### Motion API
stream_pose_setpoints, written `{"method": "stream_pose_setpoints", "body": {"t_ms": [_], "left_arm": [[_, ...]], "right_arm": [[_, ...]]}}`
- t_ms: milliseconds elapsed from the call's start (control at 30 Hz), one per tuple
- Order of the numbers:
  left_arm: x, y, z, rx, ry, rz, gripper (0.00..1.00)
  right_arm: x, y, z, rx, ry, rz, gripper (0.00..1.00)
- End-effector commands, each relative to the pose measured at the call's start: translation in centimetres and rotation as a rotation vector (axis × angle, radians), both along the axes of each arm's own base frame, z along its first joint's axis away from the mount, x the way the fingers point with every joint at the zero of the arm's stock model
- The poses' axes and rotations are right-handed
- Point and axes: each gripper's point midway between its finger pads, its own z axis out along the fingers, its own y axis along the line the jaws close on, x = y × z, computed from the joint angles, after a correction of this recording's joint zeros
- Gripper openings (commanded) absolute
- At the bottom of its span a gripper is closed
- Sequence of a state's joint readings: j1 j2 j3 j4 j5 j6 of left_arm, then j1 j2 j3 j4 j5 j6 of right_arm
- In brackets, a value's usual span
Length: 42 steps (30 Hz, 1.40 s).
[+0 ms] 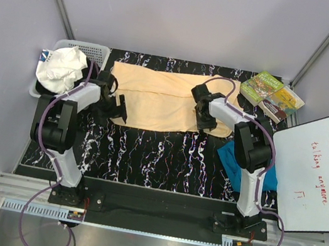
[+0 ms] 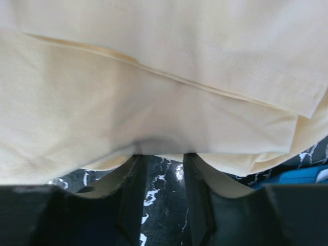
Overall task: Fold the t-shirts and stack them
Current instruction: Grap the side of the flattened tshirt closest away from the robot with both arms
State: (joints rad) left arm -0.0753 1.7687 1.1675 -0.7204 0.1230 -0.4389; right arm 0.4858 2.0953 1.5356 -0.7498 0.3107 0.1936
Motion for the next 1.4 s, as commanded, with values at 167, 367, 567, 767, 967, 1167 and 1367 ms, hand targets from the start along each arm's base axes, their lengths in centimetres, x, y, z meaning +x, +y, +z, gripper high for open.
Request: {"method": "stream_pose_setpoints", "body": {"t_ms": [167,367,567,767,967,1167,1367], "left_arm": [[1.4,1.2,0.6,0.066,-0.011,-0.021,0.95],[1.9,1.8,-0.8,0.103,0.028,-0.022,0.96],[3.4,1.4,-1.8,0.087,0.041,-0.038,0.80],[4.0,1.4,-2.9,0.094,0.068,-0.030,0.80],[3.8,1.4,-4.0,0.094,0.096,-0.039,0.59],[3.9,1.3,-3.9,0.088,0.097,-0.040,0.59],[3.6,1.2,-3.8,0.083,0.098,-0.043,0.59]], "right_arm": [[-1.3,2.2,-3.0,0.072,0.098,0.047,0.03],[-2.0,1.3,0.4,0.062,0.060,0.054,0.00],[-3.1,0.2,4.9,0.055,0.014,0.050,0.00],[-4.1,-1.3,9.1,0.036,-0.045,0.041,0.00],[-4.3,-1.0,8.1,0.042,-0.024,0.045,0.00],[-2.2,1.9,4.5,0.125,0.009,0.042,0.00],[0.3,3.5,3.0,0.141,0.011,0.037,0.00]]}}
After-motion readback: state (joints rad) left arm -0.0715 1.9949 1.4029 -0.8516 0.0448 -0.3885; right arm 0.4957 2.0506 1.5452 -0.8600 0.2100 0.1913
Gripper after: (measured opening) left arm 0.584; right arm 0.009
